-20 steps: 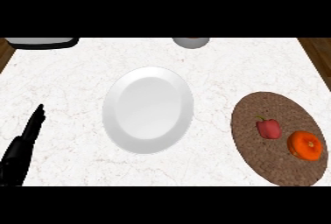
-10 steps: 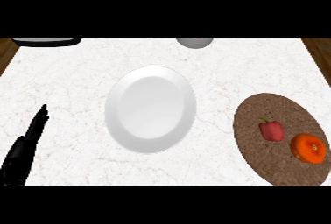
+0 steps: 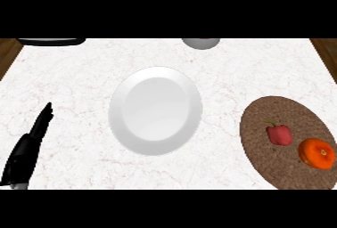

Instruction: Pick the squash from the placemat and place it in the plate

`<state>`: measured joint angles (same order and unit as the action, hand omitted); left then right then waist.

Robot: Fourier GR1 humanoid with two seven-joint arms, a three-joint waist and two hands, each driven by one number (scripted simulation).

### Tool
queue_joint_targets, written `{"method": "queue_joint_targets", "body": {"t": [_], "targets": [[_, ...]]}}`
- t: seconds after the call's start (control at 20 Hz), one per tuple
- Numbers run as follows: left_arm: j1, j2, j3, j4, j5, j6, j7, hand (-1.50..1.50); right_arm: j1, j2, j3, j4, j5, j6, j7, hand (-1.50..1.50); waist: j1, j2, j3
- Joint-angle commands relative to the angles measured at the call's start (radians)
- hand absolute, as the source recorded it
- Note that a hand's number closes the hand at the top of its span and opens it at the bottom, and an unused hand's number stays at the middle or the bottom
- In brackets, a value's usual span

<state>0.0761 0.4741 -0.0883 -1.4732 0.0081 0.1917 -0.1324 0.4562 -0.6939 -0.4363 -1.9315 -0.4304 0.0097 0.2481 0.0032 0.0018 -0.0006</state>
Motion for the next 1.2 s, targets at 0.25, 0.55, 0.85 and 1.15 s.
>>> {"method": "queue_joint_targets", "body": {"t": [0.25, 0.55, 0.85, 1.15], "targets": [[-0.036, -0.026, -0.001, -0.022, -0.040, -0.004, 0.061, 0.00, -0.155, -0.075, 0.159, 0.145, 0.114, 0.127, 0.127, -1.50, 0.006, 0.000, 0.001], [-0.014, -0.034, 0.040, 0.055, -0.032, -0.034, -0.027, 0.00, -0.236, -0.101, 0.232, 0.378, 0.239, 0.271, 0.023, -1.50, 0.008, 0.001, 0.001], [0.033, -0.004, 0.112, -0.042, -0.014, -0.098, 0.019, 0.00, -0.295, -0.065, 0.204, 0.448, 0.302, 0.366, -0.018, -1.50, 0.001, -0.002, 0.001], [0.053, -0.053, 0.119, -0.013, -0.063, -0.116, -0.026, 0.00, -0.341, 0.036, 0.232, 0.478, 0.368, 0.392, -0.010, -1.50, -0.001, -0.002, 0.001]]}}
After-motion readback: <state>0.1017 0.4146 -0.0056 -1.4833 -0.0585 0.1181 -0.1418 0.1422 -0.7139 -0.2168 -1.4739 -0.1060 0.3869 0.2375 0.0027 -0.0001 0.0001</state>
